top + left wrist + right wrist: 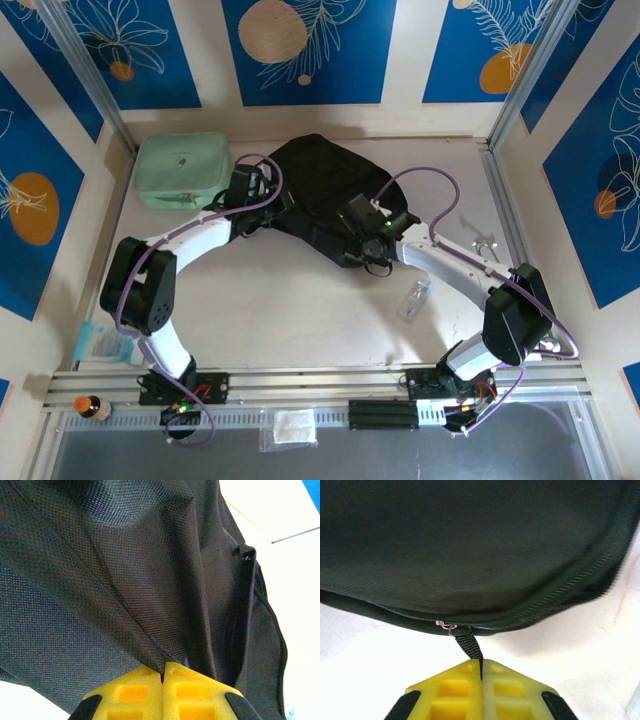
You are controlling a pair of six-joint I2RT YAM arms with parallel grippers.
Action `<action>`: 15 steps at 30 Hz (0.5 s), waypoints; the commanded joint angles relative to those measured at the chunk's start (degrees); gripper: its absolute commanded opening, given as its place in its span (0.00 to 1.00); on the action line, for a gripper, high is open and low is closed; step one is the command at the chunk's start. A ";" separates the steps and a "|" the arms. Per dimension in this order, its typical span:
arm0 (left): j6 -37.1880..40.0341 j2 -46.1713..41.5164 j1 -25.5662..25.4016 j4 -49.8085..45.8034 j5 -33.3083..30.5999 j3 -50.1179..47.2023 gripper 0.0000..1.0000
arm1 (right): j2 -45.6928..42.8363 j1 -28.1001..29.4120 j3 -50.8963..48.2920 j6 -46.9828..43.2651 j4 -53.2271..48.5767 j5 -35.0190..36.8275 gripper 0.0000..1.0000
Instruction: Pack books, pencil case, and school supplies into a backpack
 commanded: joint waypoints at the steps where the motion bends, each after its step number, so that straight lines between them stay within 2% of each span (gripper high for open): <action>1: 2.61 1.43 0.24 -0.28 -3.88 2.46 0.00 | -3.64 -0.59 -1.52 2.86 -5.21 3.39 0.00; 6: 3.14 1.96 0.41 -1.36 -5.43 2.62 0.00 | -5.32 -1.63 -2.43 3.41 -6.58 5.07 0.00; 15: 4.00 3.19 0.82 -1.84 -4.43 3.26 0.00 | -5.00 -5.38 -2.69 2.30 -8.22 7.47 0.00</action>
